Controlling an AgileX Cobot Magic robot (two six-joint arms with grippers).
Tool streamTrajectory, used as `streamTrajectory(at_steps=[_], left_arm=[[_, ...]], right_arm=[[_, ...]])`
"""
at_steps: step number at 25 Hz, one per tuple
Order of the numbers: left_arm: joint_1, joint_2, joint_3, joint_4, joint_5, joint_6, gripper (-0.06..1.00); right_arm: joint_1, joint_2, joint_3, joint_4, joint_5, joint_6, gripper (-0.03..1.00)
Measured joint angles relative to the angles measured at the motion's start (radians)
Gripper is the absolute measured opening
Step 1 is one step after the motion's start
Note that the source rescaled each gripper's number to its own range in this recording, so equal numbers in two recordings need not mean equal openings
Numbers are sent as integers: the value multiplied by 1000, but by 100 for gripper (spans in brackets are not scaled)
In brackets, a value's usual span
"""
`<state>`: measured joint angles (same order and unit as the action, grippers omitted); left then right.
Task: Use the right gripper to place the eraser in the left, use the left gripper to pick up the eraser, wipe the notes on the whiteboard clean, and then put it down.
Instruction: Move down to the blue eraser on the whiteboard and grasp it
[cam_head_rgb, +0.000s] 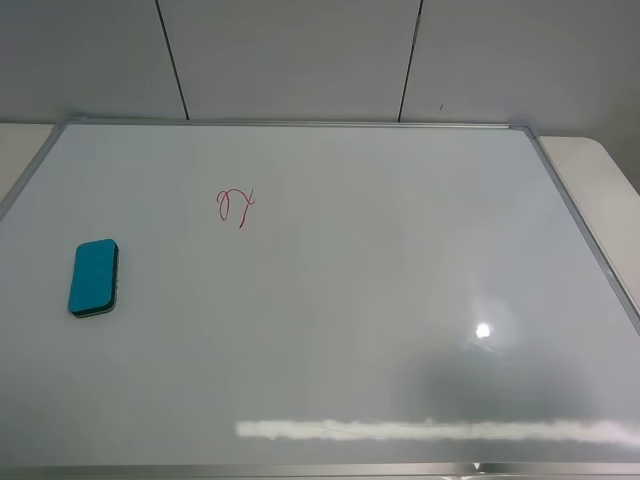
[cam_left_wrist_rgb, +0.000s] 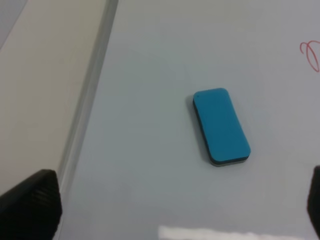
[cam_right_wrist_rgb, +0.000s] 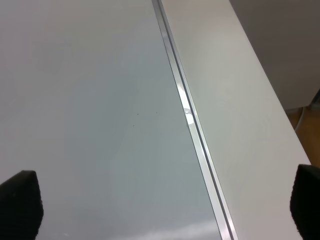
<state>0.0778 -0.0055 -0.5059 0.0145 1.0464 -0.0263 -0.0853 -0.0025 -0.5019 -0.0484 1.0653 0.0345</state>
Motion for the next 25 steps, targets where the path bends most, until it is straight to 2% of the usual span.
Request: streamTrajectory(at_steps=[6, 11, 19, 25], left_arm=[[0, 19, 0, 1, 1, 0, 100], [0, 118, -5, 3, -1, 1, 100], [0, 434, -100, 1, -47, -6, 100], [0, 737, -215, -20, -43, -98, 100]], right_arm=[[0, 0, 0, 0, 0, -1, 100], [0, 0, 0, 0, 0, -1, 100], [0, 0, 0, 0, -2, -1, 100], [0, 0, 0, 0, -3, -1, 100]])
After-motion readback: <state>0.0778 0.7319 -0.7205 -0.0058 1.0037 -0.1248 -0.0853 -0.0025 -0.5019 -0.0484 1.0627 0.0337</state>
